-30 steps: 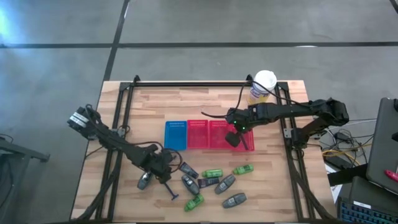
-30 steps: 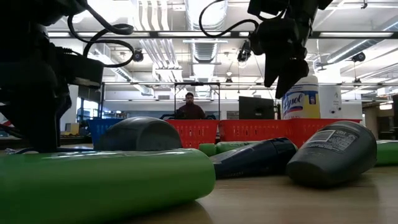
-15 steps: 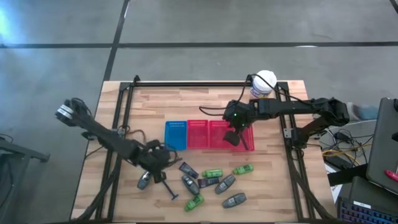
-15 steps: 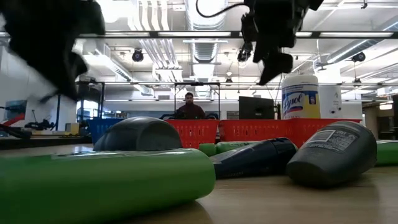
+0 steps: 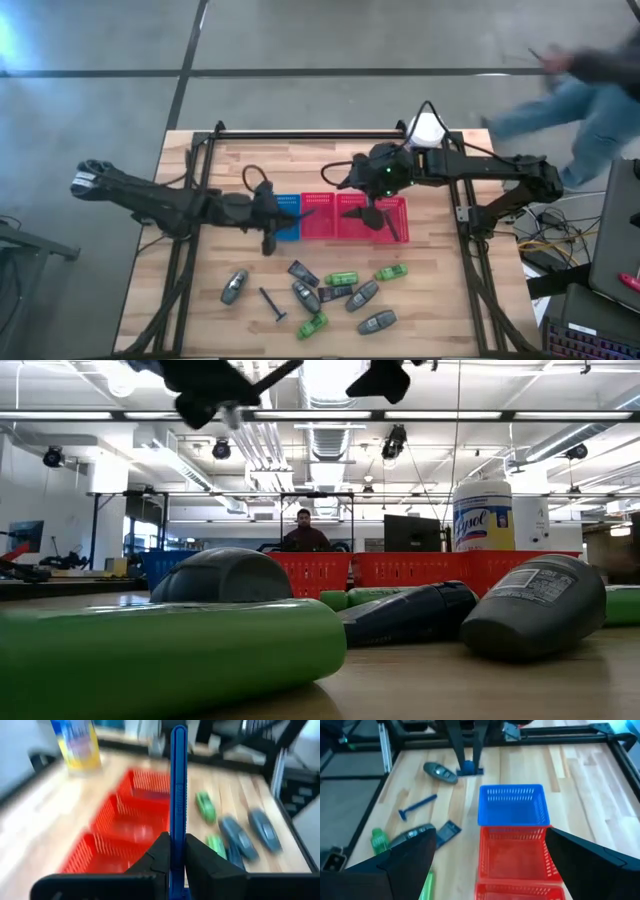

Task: Pick & Place Travel size toiletries
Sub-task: Put the blue razor into the right red bin

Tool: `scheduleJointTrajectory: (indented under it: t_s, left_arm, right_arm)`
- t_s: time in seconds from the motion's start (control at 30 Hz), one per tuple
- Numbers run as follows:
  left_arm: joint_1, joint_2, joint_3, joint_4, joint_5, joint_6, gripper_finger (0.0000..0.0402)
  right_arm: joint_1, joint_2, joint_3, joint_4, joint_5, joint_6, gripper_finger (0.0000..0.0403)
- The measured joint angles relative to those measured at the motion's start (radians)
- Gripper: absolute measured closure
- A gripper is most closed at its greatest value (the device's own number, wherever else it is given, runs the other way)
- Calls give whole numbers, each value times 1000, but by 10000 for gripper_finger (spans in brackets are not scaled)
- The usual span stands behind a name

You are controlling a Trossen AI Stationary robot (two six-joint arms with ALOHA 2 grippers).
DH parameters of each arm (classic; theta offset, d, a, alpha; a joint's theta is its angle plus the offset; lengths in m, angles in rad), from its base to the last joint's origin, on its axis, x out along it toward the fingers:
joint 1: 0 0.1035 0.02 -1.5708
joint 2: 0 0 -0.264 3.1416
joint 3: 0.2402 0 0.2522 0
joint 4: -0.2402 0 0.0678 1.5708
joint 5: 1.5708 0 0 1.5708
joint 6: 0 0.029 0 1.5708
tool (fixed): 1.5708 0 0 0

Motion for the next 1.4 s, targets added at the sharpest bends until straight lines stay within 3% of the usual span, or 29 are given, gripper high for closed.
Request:
scheduleJointTrajectory:
  t_s: [0.53,0.93,1.4]
  left_arm:
    - [86,252,137,106,58,172,367]
    - [112,284,191,118,112,182,367]
    - [115,305,181,120,111,177,367]
  right_arm:
    - [24,14,14,-14,3,60,35]
    - [26,25,13,-31,14,77,39]
    - [21,60,18,-42,10,102,180]
